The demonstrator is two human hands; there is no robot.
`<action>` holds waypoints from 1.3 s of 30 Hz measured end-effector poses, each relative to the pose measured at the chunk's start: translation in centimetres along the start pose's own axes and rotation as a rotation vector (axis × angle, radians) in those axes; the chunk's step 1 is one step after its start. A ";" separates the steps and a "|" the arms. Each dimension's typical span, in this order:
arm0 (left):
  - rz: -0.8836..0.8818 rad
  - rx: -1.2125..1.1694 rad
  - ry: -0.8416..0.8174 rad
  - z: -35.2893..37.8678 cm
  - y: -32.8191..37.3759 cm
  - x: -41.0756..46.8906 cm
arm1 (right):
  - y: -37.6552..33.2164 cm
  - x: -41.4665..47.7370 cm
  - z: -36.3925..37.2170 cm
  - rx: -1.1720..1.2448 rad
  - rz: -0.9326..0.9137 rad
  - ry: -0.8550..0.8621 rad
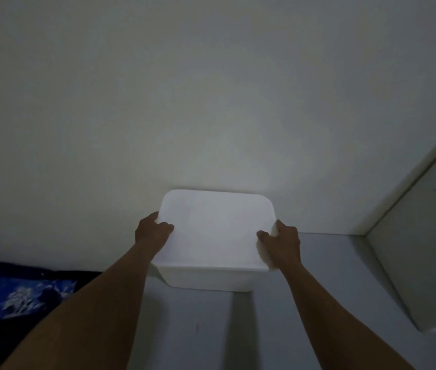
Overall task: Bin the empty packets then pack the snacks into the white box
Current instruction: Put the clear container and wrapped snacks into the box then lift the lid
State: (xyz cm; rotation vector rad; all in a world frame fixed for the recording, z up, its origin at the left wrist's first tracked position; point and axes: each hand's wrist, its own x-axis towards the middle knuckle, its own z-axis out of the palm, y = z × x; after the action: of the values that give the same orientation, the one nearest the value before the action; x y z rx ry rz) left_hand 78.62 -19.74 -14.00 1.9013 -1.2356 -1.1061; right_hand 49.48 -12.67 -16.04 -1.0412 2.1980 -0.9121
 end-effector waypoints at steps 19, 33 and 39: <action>0.140 0.432 0.103 1.7 -0.7 2.5 | -0.8 0.6 1.7 -0.240 -0.077 -0.025; 0.432 1.039 0.009 4.8 -1.4 0.2 | -1.0 -0.4 3.5 -0.716 -0.372 -0.194; 0.520 1.015 -0.110 6.5 -0.9 -0.5 | -0.9 -0.3 3.1 -0.708 -0.373 -0.223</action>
State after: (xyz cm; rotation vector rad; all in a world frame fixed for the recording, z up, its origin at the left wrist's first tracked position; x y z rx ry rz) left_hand 73.18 -19.23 -17.61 1.9381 -2.4823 -0.2826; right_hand 52.26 -13.90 -17.21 -1.8200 2.2047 -0.1040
